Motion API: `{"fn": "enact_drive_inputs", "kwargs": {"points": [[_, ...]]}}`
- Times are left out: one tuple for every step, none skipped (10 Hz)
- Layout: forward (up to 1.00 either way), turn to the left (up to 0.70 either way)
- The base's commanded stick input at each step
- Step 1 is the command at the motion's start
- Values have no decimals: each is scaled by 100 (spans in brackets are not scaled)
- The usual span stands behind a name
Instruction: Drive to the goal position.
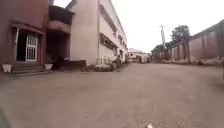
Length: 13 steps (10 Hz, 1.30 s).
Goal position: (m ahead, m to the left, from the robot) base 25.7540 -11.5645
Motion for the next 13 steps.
{"fn": "enact_drive_inputs", "kwargs": {"points": [[100,-12],[100,-12],[100,-35],[100,-7],[100,-2],[100,-18],[100,-33],[100,-11],[100,-1],[100,-2],[100,-1],[100,0],[100,0]]}}
